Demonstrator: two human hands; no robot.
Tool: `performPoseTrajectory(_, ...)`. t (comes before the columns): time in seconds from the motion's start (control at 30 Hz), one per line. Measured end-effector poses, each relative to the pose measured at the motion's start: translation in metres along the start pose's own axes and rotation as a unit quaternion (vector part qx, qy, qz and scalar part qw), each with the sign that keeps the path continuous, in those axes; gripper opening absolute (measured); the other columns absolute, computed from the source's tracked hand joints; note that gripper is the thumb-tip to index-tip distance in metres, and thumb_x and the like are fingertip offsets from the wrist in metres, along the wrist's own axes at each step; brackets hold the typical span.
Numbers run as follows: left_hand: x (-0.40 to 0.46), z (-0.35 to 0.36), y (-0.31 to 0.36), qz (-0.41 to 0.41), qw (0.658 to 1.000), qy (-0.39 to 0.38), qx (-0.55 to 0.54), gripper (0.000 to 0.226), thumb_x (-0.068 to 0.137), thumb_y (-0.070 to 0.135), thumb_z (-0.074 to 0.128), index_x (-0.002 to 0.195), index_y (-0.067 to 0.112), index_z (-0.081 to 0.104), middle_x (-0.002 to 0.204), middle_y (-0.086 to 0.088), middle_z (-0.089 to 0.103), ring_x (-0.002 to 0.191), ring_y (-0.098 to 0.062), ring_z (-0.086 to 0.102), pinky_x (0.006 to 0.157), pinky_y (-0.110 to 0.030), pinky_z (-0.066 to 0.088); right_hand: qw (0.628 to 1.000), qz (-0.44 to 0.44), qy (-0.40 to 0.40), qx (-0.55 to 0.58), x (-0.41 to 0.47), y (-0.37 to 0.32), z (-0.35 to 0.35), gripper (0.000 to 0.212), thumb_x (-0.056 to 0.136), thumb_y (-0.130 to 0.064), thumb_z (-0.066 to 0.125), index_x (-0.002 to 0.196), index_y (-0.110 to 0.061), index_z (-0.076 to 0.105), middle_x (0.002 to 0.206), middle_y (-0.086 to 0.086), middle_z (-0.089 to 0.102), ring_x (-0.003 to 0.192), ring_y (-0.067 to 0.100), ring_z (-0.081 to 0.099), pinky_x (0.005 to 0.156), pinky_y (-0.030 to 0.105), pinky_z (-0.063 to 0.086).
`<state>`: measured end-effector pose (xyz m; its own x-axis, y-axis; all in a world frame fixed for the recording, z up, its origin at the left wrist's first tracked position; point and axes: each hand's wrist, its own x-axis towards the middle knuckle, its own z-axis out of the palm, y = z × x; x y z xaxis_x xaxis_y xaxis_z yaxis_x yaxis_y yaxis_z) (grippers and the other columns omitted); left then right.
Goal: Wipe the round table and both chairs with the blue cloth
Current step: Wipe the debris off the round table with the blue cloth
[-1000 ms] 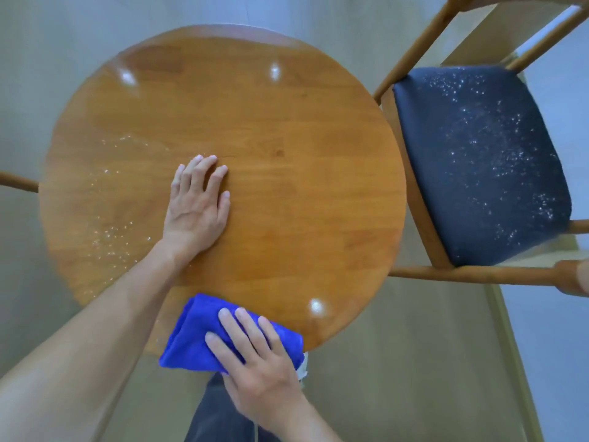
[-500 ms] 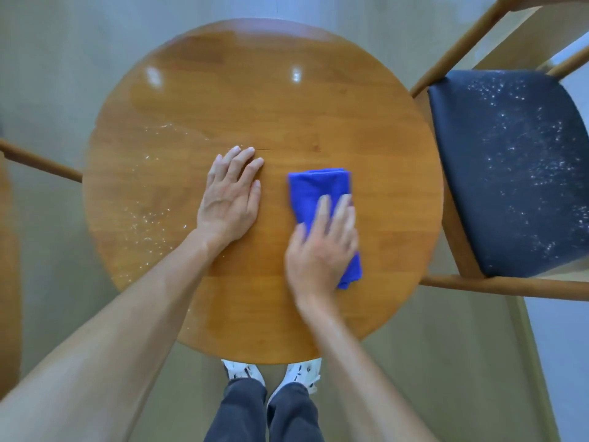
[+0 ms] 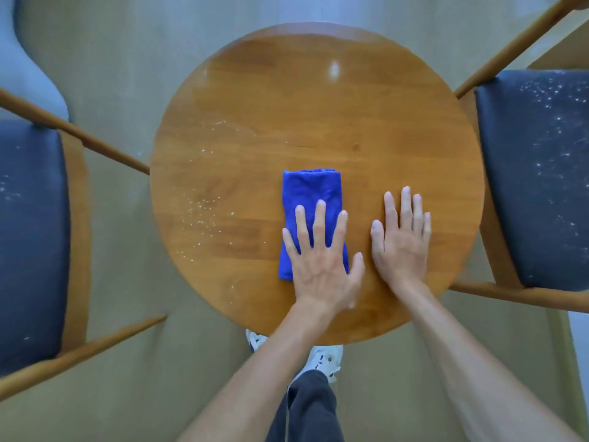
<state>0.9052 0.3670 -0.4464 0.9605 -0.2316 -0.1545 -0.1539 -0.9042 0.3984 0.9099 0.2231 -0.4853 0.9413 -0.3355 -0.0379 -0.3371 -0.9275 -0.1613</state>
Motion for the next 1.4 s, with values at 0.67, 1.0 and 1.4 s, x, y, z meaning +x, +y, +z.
performPoseTrajectory(0.67,-0.059,0.007,-0.047,0.119,0.989,0.001,0.082,0.059,0.08,0.046,0.059,0.137,0.031,0.052,0.151,-0.008,0.04,0.137,-0.045,0.032,0.104,-0.058,0.034,0.997,-0.005,0.066,0.028,0.002,0.002,0.012,0.053,0.096,-0.033,0.036,0.146,-0.015,0.038,0.157,0.012,0.025,0.145,0.031,0.021,0.117,0.048,0.014)
performPoseTrajectory(1.0,0.022,-0.061,-0.182,-0.049,0.982,0.156,0.096,0.048,0.089,0.032,0.059,0.135,0.021,0.056,0.148,-0.015,0.041,0.128,-0.048,0.038,0.107,-0.05,0.035,0.998,0.006,0.058,0.03,0.0,-0.003,0.01,0.055,0.095,-0.034,0.033,0.147,-0.016,0.035,0.158,0.011,0.022,0.146,0.029,0.017,0.118,0.049,0.012)
performPoseTrajectory(1.4,0.017,0.01,-0.006,0.128,0.99,0.056,0.035,0.049,0.079,0.026,0.062,0.128,0.022,0.062,0.143,-0.012,0.05,0.128,-0.046,0.044,0.098,-0.05,0.042,0.981,0.104,0.127,0.109,0.016,-0.03,0.009,0.049,0.079,-0.01,0.036,0.123,-0.001,0.057,0.144,0.019,0.043,0.139,0.036,0.034,0.114,0.051,0.022)
